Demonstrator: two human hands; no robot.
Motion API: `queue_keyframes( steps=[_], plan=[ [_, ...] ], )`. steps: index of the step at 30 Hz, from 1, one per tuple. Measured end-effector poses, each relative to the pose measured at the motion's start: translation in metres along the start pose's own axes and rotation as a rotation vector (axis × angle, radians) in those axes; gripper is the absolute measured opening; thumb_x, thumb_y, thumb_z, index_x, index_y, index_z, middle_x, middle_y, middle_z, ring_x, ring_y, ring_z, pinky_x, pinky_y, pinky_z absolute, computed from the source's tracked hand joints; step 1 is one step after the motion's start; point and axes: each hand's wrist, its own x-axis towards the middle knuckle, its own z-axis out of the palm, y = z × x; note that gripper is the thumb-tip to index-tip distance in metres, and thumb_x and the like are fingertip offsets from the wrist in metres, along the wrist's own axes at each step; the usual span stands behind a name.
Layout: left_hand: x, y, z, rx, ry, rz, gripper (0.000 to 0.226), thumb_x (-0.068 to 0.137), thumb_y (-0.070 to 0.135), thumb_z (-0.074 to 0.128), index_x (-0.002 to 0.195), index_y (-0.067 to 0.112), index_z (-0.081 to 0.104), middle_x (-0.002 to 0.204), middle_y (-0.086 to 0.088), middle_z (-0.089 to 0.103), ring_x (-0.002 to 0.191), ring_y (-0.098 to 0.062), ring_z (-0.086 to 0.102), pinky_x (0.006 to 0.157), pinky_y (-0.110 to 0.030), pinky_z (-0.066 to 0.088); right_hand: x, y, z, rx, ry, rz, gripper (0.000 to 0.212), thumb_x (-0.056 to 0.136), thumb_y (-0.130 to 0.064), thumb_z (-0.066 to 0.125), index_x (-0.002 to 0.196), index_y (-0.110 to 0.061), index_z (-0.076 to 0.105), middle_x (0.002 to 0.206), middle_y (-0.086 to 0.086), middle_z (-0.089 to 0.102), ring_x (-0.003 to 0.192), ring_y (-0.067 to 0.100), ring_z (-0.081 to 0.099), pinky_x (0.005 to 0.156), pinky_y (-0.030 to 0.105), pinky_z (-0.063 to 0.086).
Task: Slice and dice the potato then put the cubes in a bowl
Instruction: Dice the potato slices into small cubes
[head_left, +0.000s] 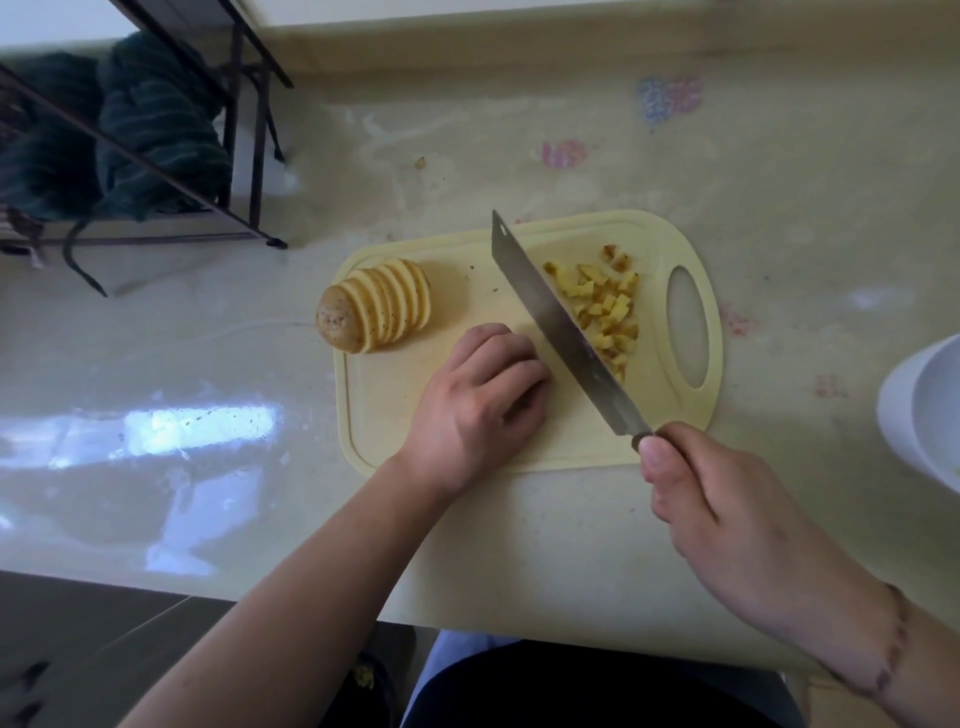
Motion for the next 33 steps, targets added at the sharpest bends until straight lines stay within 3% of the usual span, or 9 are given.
queue_keyframes(
  steps=[6, 16, 21, 25, 33],
  plan=[
    [-0.004, 0.000, -0.003, -0.016, 0.003, 0.004, 0.005, 0.087, -0.001, 0.073, 0.085, -0.006, 0.073, 0.093, -0.019, 0.068, 0.090, -0.038, 0.064, 0.085, -0.038, 0.053, -0.014, -0.007, 0.002, 0.030, -0.048, -0.006, 0.043, 0.085, -0.068, 0.023, 0.074, -0.030, 0.042, 0.062, 0.011, 0.053, 0.047, 0.017, 0.047, 0.050, 0.041, 0.040],
    [-0.004, -0.003, -0.003, -0.025, -0.008, -0.001, 0.004, 0.087, -0.002, 0.072, 0.086, -0.005, 0.075, 0.093, -0.017, 0.071, 0.093, -0.036, 0.066, 0.089, -0.034, 0.052, -0.039, -0.002, 0.001, -0.022, -0.079, 0.022, 0.045, 0.082, -0.069, 0.018, 0.077, -0.030, 0.040, 0.070, 0.006, 0.057, 0.055, 0.017, 0.050, 0.054, 0.030, 0.038],
    [-0.003, -0.002, -0.003, -0.034, 0.003, -0.014, 0.006, 0.082, -0.004, 0.078, 0.087, -0.005, 0.076, 0.093, -0.016, 0.072, 0.096, -0.036, 0.068, 0.088, -0.037, 0.055, -0.025, -0.001, 0.013, -0.075, -0.072, -0.041, 0.036, 0.094, -0.056, 0.023, 0.073, -0.030, 0.035, 0.057, 0.001, 0.050, 0.054, 0.013, 0.047, 0.053, 0.028, 0.033],
    [-0.002, -0.002, -0.004, -0.024, -0.001, -0.002, 0.002, 0.084, -0.004, 0.076, 0.085, -0.005, 0.074, 0.093, -0.017, 0.071, 0.093, -0.036, 0.067, 0.089, -0.035, 0.054, 0.000, -0.010, 0.015, -0.044, -0.037, -0.052, 0.036, 0.091, -0.051, 0.026, 0.070, -0.025, 0.038, 0.051, -0.002, 0.046, 0.056, 0.014, 0.049, 0.051, 0.028, 0.033],
    [-0.008, 0.000, -0.006, 0.069, 0.019, 0.033, 0.005, 0.088, 0.002, 0.075, 0.084, -0.001, 0.075, 0.091, -0.013, 0.070, 0.086, -0.036, 0.064, 0.084, -0.036, 0.052, -0.002, 0.000, -0.002, -0.033, 0.016, -0.007, 0.038, 0.087, -0.066, 0.021, 0.072, -0.039, 0.043, 0.056, 0.004, 0.055, 0.048, 0.013, 0.052, 0.048, 0.032, 0.040]
  ],
)
